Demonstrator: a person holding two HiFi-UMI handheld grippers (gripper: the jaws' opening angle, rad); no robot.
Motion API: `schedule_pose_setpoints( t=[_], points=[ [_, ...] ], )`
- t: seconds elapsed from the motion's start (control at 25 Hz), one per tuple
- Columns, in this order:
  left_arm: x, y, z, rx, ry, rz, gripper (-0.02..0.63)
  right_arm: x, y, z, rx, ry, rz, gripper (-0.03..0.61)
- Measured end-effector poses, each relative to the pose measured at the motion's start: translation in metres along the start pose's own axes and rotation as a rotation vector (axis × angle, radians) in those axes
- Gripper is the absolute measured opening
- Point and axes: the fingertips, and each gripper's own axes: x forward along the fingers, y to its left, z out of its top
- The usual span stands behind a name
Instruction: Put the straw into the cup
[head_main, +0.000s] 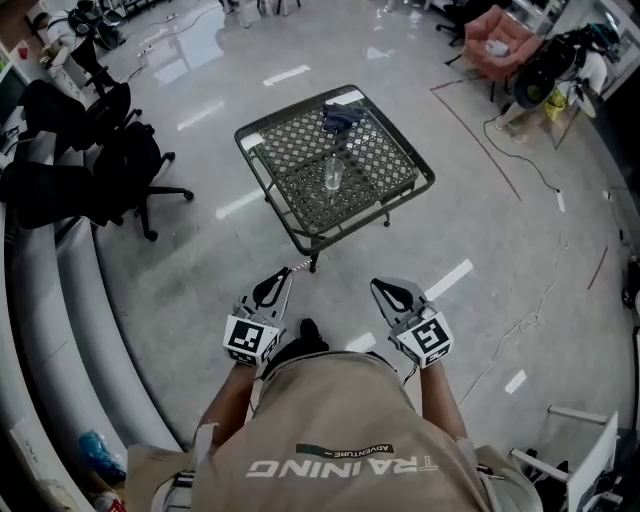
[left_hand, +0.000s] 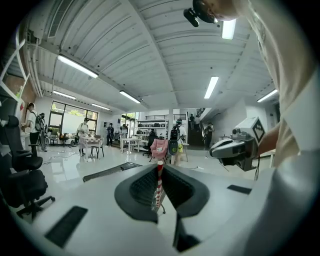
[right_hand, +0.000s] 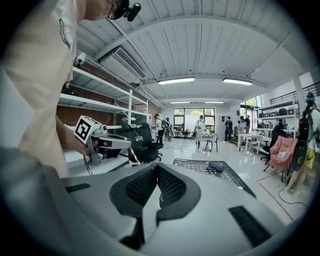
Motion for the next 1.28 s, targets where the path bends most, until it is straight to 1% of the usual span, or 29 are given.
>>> schedule_pose_setpoints(
  t=[0.16,0.24,0.44,0.64,0.8,0.92,1.12,1.28],
  points=[
    [0.008,0.027,-0.007,-0.009,0.008,-0.015,0.035,0.017,-0.003,-0.007,0.014,0.02,-0.03,0.018],
    [0.012,0.037,-0.012,-0.029,0.02,-0.015,0.035,0.023,-0.008,-0.01,0.028,0.027,-0.045,0.018],
    [0.032,0.044,-0.017,-0.058,0.042,-0.048,0.035,0.027,-0.031,-0.019,0.069,0.053,-0.078,0.018],
    [0.061,0.06,-0.007,-0.079,0.039,-0.032,0.035,0.041,-0.05,-0.011,0.058,0.06,-0.039,0.018],
    [0.087,0.069,-0.002,-0.077,0.034,-0.012,0.035,0.058,-0.078,-0.011,0.073,0.046,-0.014,0.018],
    [0.109,0.079,0.007,-0.079,0.04,0.019,0.035,0.076,-0.107,-0.005,0.06,0.036,0.012,0.018],
    [0.154,0.089,0.028,-0.039,0.052,0.05,0.035,0.102,-0.16,0.018,0.025,-0.018,0.059,0.018],
    [0.188,0.098,0.048,-0.014,0.038,0.086,0.035,0.113,-0.193,0.024,0.03,-0.041,0.093,0.018]
  ],
)
